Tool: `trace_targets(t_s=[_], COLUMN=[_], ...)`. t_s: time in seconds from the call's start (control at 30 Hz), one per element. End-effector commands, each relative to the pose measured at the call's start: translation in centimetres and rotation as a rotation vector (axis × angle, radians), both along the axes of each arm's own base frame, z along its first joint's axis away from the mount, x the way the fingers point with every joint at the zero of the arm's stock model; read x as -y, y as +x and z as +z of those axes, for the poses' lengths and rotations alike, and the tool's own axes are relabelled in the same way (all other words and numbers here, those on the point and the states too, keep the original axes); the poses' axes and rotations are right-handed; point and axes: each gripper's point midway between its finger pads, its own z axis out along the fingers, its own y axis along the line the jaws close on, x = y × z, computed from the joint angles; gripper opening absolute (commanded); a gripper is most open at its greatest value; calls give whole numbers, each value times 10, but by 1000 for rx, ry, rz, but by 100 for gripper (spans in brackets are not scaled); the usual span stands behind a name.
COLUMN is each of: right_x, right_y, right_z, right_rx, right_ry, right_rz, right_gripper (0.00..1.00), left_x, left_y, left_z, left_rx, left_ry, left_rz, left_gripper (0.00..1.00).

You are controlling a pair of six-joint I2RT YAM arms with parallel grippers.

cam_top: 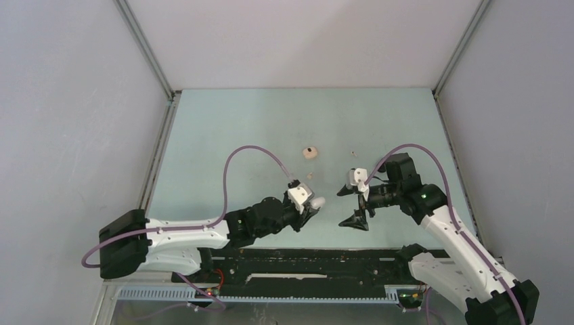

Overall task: Insert the wireless bluetooth earbuds into the charging case
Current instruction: Place the charging case with the earbuds at the center of the board.

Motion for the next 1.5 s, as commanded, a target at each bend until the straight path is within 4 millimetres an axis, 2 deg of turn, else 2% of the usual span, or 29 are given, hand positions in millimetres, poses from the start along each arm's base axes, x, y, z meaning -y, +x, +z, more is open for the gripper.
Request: trace_targets(t_s=[0.0,0.2,0.33,0.53,0.87,1.13,1.47], right_x=[-1,1,2,3,4,6,7], right_y=[13,24,29,37,42,44,47], right_z=[3,-2,-6,-12,-19,-22,-25], right_rx=[30,39,33,24,35,41,49], right_ry=[4,-19,-35,-60,-98,-115,-134], right_rz=[-45,-96,-116,-146,-162,-170,-179], right_gripper=[94,93,94,93,93,93,93], left_x=[-29,-83,-120,-151,-157,-145,-132], left_y=[33,68,82,93,102,108,106], left_z=[8,-5,-12,-29,-60,-81,-96], left_rx=[-61,-171,-244,-288,-451,-570,-693], left_ry=[-84,-223,-361,-451,-540,-526,-563], left_rz=[230,531,710,847,913,889,845], left_gripper=[0,0,3,5,9,11,34])
